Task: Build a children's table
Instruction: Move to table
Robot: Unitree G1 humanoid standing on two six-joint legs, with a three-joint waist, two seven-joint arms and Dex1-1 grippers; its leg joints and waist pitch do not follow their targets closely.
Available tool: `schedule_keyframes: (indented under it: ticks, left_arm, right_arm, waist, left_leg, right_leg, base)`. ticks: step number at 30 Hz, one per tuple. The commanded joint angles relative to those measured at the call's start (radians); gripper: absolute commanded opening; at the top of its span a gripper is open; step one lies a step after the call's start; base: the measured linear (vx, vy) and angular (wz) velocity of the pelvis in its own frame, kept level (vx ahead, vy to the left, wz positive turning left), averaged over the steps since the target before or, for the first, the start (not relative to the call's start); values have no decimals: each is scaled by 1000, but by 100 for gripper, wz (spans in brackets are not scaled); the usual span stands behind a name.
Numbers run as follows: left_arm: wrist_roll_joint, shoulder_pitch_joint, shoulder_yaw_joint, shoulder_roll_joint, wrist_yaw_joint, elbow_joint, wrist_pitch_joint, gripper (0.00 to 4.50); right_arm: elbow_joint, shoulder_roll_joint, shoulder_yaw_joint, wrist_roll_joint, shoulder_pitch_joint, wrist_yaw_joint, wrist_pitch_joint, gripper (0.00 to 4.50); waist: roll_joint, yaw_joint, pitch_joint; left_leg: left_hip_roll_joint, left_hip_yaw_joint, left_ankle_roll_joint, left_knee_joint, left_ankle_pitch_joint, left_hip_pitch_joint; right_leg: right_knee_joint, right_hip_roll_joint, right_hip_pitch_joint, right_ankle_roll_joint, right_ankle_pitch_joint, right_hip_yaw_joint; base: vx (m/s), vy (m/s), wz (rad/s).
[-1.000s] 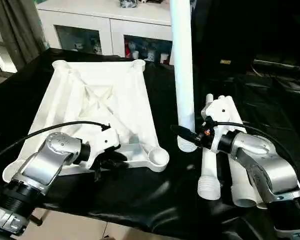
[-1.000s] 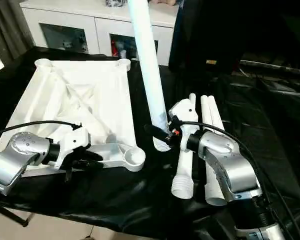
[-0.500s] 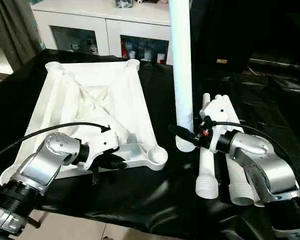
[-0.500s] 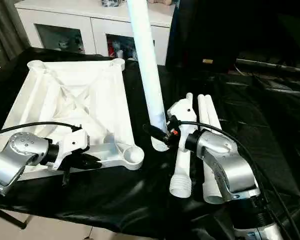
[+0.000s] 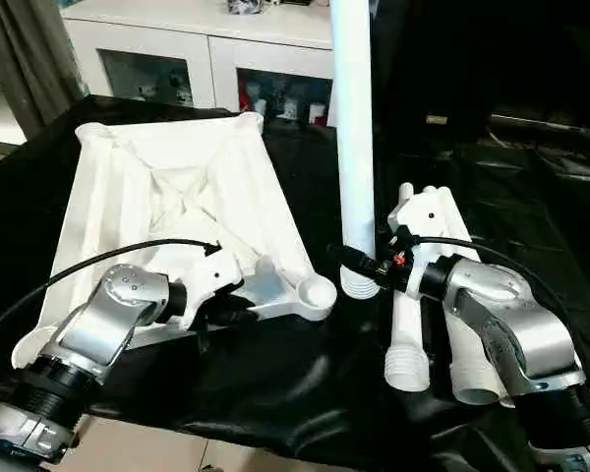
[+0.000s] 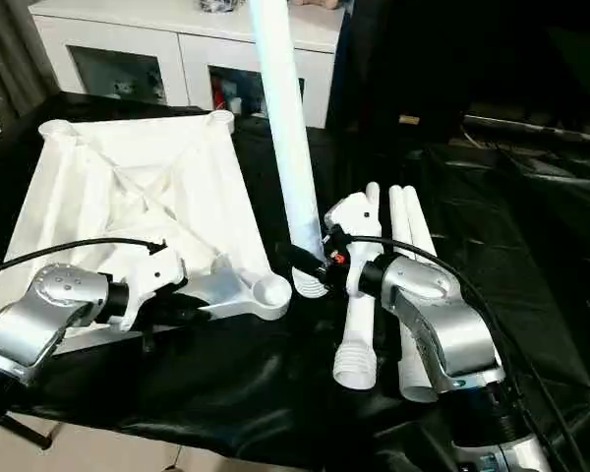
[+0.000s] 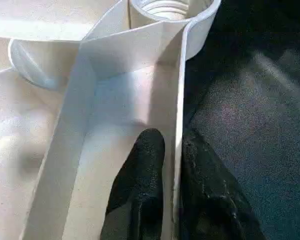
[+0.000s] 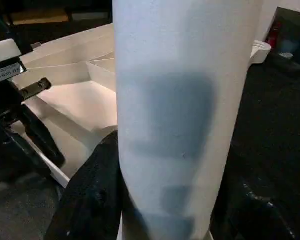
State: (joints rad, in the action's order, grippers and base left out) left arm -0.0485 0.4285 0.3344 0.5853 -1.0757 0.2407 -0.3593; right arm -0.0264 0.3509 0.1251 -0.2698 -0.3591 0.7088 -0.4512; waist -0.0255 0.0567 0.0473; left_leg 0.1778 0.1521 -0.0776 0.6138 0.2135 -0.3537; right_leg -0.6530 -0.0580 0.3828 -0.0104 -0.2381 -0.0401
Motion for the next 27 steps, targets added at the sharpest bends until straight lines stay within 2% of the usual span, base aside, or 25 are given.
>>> schedule_keyframes:
  ticks: [1,5,6,8,10,14,15,17,18,20,21,22,23,27]
  left_arm:
    - [26,3,-12,20,26,31,-11,82]
    - [27,8,-21,12,39,42,-16,82]
    - [27,11,-23,10,44,46,-18,58]
    - [21,15,-26,7,39,54,-24,47]
    - [17,14,-24,9,29,51,-29,27]
    - [13,14,-23,6,24,49,-54,2]
    - [14,20,-21,-2,31,57,-65,2]
    - [17,28,-20,-13,41,70,-58,0]
    - [12,43,-22,-33,48,87,-52,0]
    - [3,60,-24,-55,50,97,-45,0]
    - [3,67,-25,-66,56,106,-34,0]
    - [4,72,-24,-73,59,111,-26,0]
    - [5,77,-23,-79,61,117,-21,0]
    - [7,95,-24,-102,74,135,1,0]
  right_arm:
    - [-1,1,-11,-11,-28,2,-4,190]
    - [-4,1,-13,-13,-27,2,-8,190]
    - [-4,1,-12,-13,-28,2,-8,190]
    - [0,-2,-12,-14,-32,2,-9,190]
    - [2,-4,-13,-14,-35,1,-10,190]
    - [26,-30,-16,-25,-62,-9,-26,190]
    - [44,-48,-21,-39,-81,-14,-41,190]
    - [66,-64,-25,-52,-98,-13,-54,190]
    - [102,-78,-24,-53,-119,-14,-62,189]
    - [154,-90,-15,-41,-142,-14,-59,189]
    - [179,-94,-6,-32,-151,-12,-56,189]
    - [197,-98,2,-25,-157,-11,-56,189]
    - [210,-99,6,-20,-163,-10,-55,189]
    - [289,-121,14,0,-190,-27,-48,189]
  waist:
    - [4,4,-51]
    - [4,3,-48]
    - [4,3,-48]
    - [1,3,-47]
    - [2,3,-47]
    - [1,-1,-50]
    - [-4,-4,-51]
    - [-1,-3,-53]
    - [-5,-3,-55]
    - [-5,-3,-58]
    - [-10,-3,-57]
    - [-9,0,-57]
    - [-13,3,-56]
    - [-12,9,-55]
  left_leg:
    - [42,-5,14,-81,91,-2]
    - [43,-6,7,-83,115,-1]
    - [43,-6,5,-83,122,0]
    - [43,-6,4,-84,127,0]
    - [43,-6,3,-85,126,0]
    - [43,-7,8,-84,98,-2]
    - [42,-6,13,-84,87,-2]
    - [42,-4,21,-82,66,-1]
    - [42,-4,25,-82,52,0]
    - [41,-2,32,-79,26,0]
    - [40,-1,36,-79,20,-3]
    - [39,0,41,-79,15,-2]
    - [40,1,44,-79,14,-3]
    - [41,2,39,-81,27,-1]
  right_leg:
    - [81,-74,-50,-220,-22,51]
    - [85,-75,-48,-213,-70,52]
    - [87,-76,-47,-210,-84,52]
    - [88,-76,-46,-207,-95,53]
    - [88,-76,-46,-205,-100,53]
    - [82,-76,-47,-214,-55,52]
    - [81,-75,-48,-218,-37,51]
    - [80,-77,-50,-229,-10,52]
    - [79,-76,-51,-231,12,52]
    - [73,-76,-51,-252,67,50]
    - [74,-76,-53,-254,77,50]
    - [74,-76,-53,-255,78,50]
    - [75,-78,-55,-251,75,51]
    - [78,-81,-53,-240,32,51]
  base:
    - [0,0,0]
    - [0,0,0]
    - [0,0,0]
    - [0,0,0]
    - [0,0,0]
    - [0,0,0]
    - [0,0,0]
    - [0,0,0]
    - [0,0,0]
    - [0,0,0]
    - [0,0,0]
    - [0,0,0]
    - [0,0,0]
    - [0,0,0]
